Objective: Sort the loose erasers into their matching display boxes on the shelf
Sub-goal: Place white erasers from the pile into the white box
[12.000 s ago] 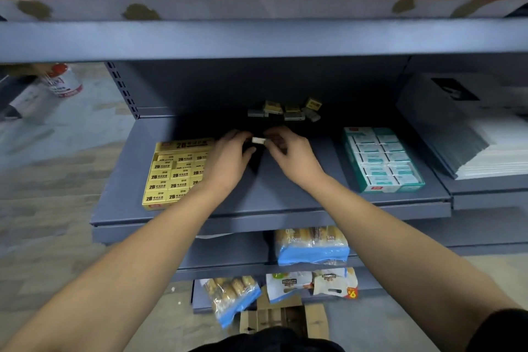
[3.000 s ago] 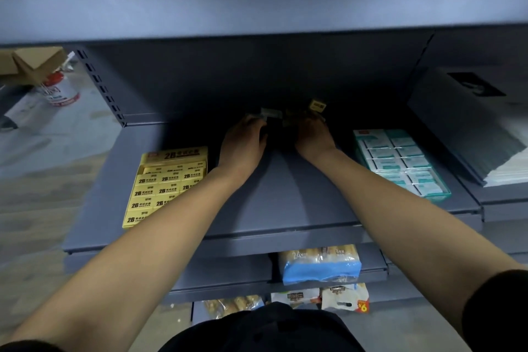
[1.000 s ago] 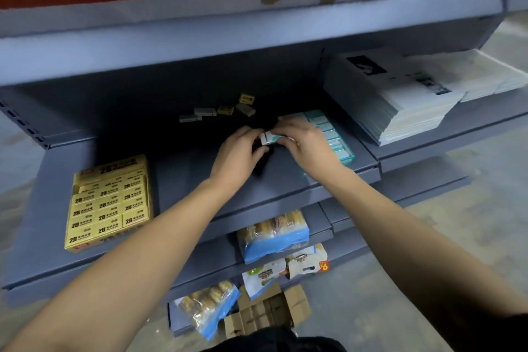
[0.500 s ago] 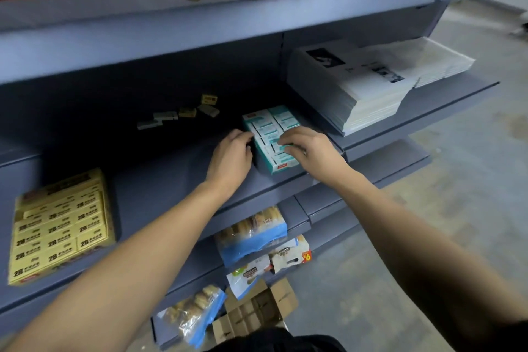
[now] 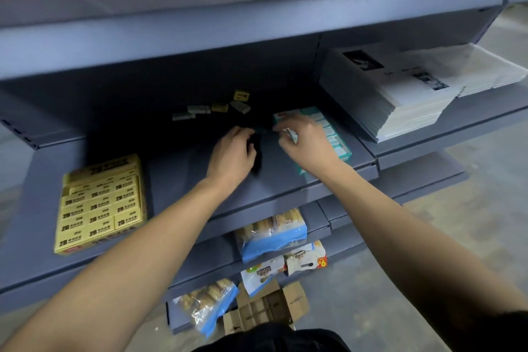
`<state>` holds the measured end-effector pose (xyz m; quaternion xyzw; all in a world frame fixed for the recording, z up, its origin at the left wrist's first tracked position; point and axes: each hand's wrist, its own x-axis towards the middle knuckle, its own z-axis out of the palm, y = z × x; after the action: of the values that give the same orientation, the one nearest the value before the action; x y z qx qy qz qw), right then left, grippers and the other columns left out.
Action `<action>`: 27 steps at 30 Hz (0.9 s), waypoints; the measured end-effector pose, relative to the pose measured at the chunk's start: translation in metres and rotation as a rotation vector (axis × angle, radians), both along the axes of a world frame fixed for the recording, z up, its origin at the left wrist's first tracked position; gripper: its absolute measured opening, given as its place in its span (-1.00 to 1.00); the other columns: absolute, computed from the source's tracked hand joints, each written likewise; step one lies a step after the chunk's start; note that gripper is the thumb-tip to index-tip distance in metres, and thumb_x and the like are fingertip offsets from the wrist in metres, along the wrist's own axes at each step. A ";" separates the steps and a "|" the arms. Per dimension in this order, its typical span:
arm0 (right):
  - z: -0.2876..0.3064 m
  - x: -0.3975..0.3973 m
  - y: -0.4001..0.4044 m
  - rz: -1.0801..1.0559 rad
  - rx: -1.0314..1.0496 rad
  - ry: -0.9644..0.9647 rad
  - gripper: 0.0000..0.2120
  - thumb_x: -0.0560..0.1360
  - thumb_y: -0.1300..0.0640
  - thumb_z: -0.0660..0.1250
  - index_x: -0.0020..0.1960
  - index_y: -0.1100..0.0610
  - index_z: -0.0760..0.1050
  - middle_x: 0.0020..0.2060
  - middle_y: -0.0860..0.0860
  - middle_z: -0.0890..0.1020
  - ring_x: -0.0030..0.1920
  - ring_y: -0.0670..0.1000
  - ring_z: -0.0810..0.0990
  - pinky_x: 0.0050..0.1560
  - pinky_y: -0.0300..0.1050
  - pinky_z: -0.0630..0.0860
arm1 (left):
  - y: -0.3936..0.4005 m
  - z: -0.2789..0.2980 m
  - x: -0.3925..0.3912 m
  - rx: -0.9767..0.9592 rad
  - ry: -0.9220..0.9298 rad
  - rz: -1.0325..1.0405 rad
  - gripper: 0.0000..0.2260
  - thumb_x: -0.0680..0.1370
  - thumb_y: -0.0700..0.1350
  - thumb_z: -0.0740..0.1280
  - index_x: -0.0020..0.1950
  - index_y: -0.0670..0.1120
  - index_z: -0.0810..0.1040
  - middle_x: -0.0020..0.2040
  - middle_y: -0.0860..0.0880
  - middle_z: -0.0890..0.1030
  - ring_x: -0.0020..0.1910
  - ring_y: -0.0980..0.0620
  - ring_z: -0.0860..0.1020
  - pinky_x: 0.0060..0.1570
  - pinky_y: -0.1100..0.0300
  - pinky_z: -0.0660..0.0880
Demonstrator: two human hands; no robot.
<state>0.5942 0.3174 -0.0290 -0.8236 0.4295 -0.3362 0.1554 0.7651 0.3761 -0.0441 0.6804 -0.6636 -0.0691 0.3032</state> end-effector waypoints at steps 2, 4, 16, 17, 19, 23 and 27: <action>-0.003 0.026 -0.001 0.053 0.010 0.026 -0.77 0.43 0.31 0.29 0.03 0.19 0.64 -0.01 0.11 0.66 0.05 0.09 0.57 0.08 -0.25 0.40 | 0.003 0.002 0.017 0.018 -0.032 0.049 -0.70 0.59 -0.17 0.23 0.32 -0.14 0.50 0.24 -0.12 0.53 0.15 -0.10 0.53 0.09 0.09 0.49; -0.008 0.051 -0.001 0.101 0.017 0.055 -0.76 0.42 0.33 0.29 0.04 0.23 0.64 -0.01 0.16 0.66 0.05 0.17 0.58 0.06 -0.10 0.46 | 0.006 0.002 0.034 0.027 -0.059 0.088 -0.71 0.59 -0.16 0.23 0.29 -0.14 0.52 0.22 -0.14 0.54 0.13 -0.13 0.54 0.06 0.05 0.50; -0.039 0.123 -0.052 -0.047 -0.011 0.245 -0.66 0.56 0.25 0.12 0.30 0.23 0.44 0.24 0.23 0.52 0.27 0.20 0.46 0.29 -0.04 0.31 | -0.002 -0.003 0.076 0.056 -0.099 0.177 -0.73 0.59 -0.13 0.24 0.29 -0.11 0.48 0.25 -0.14 0.51 0.15 -0.13 0.51 0.00 0.09 0.45; -0.042 0.125 -0.059 -0.072 -0.001 0.240 -0.66 0.56 0.25 0.10 0.31 0.21 0.43 0.25 0.21 0.51 0.28 0.19 0.44 0.31 -0.05 0.29 | -0.003 -0.003 0.077 0.053 -0.102 0.177 -0.73 0.59 -0.12 0.24 0.29 -0.10 0.48 0.25 -0.13 0.51 0.15 -0.12 0.51 -0.01 0.10 0.44; -0.044 0.128 -0.067 -0.140 0.030 0.224 -0.66 0.56 0.26 0.13 0.31 0.20 0.44 0.26 0.20 0.50 0.31 0.18 0.42 0.31 -0.05 0.30 | -0.005 -0.004 0.079 0.050 -0.107 0.178 -0.72 0.60 -0.11 0.23 0.30 -0.10 0.47 0.25 -0.13 0.50 0.15 -0.12 0.51 0.00 0.11 0.43; -0.045 0.128 -0.076 -0.204 0.016 0.296 -0.66 0.55 0.27 0.18 0.30 0.16 0.45 0.23 0.18 0.54 0.27 0.18 0.47 0.22 -0.05 0.38 | -0.004 -0.007 0.084 0.044 -0.126 0.175 -0.72 0.59 -0.12 0.22 0.29 -0.11 0.50 0.25 -0.12 0.50 0.17 -0.11 0.50 0.06 0.09 0.45; -0.041 0.128 -0.079 -0.253 0.012 0.284 -0.76 0.55 0.29 0.18 0.14 0.19 0.55 0.13 0.17 0.60 0.16 0.17 0.54 0.11 -0.06 0.46 | -0.001 -0.008 0.087 0.051 -0.134 0.183 -0.73 0.60 -0.12 0.22 0.27 -0.13 0.50 0.26 -0.13 0.49 0.17 -0.11 0.49 0.07 0.11 0.45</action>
<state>0.7218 0.2385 -0.0703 -0.8014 0.5491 -0.2307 0.0545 0.8517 0.3753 -0.0523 0.7488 -0.6155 -0.0125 0.2457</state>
